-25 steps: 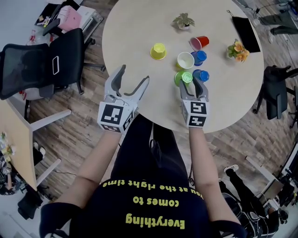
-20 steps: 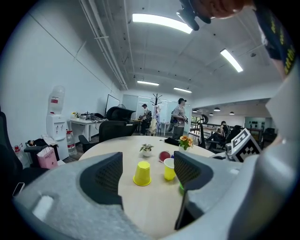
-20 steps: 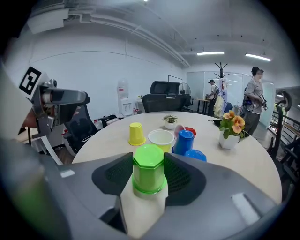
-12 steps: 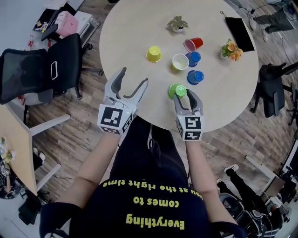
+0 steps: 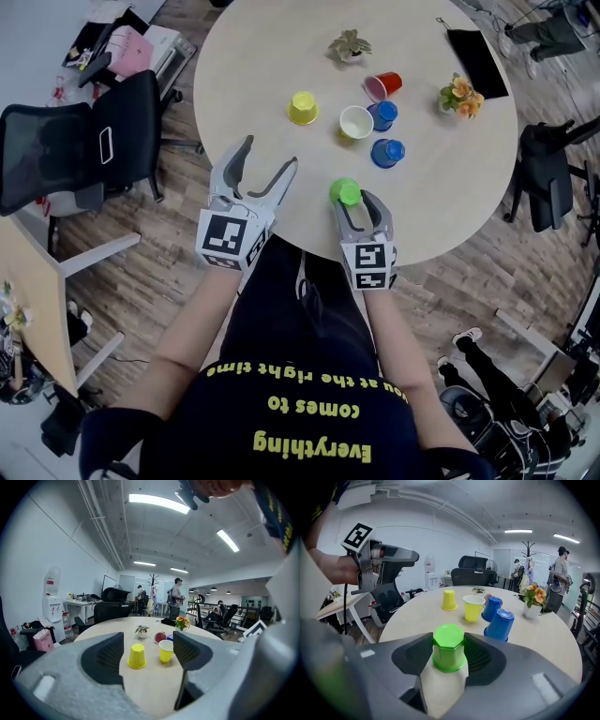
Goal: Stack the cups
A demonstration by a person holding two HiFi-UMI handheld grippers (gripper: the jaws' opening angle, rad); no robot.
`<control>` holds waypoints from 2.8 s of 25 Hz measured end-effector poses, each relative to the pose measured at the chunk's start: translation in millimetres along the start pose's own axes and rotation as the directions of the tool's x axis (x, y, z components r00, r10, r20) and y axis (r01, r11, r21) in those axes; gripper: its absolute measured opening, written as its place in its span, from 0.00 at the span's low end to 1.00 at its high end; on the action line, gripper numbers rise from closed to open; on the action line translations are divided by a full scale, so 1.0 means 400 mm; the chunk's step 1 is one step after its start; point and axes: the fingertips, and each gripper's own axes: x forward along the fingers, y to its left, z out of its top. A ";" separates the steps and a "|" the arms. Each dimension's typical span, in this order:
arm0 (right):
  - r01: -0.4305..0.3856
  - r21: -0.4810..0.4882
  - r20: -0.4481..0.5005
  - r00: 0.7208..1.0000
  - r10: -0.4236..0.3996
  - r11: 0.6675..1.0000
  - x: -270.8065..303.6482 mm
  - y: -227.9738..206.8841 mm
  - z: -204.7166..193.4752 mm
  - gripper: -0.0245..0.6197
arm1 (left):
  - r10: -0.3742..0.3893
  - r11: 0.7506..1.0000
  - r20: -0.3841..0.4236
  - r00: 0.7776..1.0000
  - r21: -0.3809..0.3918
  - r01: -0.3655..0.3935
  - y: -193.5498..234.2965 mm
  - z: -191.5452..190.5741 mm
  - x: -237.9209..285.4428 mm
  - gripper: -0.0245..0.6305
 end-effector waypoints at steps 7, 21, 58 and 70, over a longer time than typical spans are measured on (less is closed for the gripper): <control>-0.031 0.013 0.028 0.999 0.031 0.999 -0.007 0.002 0.020 0.45 | -0.002 1.000 -0.002 1.000 0.001 0.002 -0.003 0.001 0.011 0.55; 0.022 0.157 0.182 0.982 -0.051 0.987 -0.042 -0.141 0.167 0.45 | -0.006 1.000 -0.002 1.000 -0.003 0.006 0.007 0.008 0.041 0.55; 0.142 0.128 0.092 0.984 -0.155 0.982 -0.044 -0.259 0.105 0.36 | -0.030 0.999 -0.019 0.999 0.019 0.030 0.001 0.007 0.052 0.55; 0.121 0.130 0.029 0.992 -0.125 0.984 -0.075 -0.190 0.001 0.36 | -0.047 0.999 -0.017 0.999 0.025 0.048 -0.027 0.008 0.043 0.55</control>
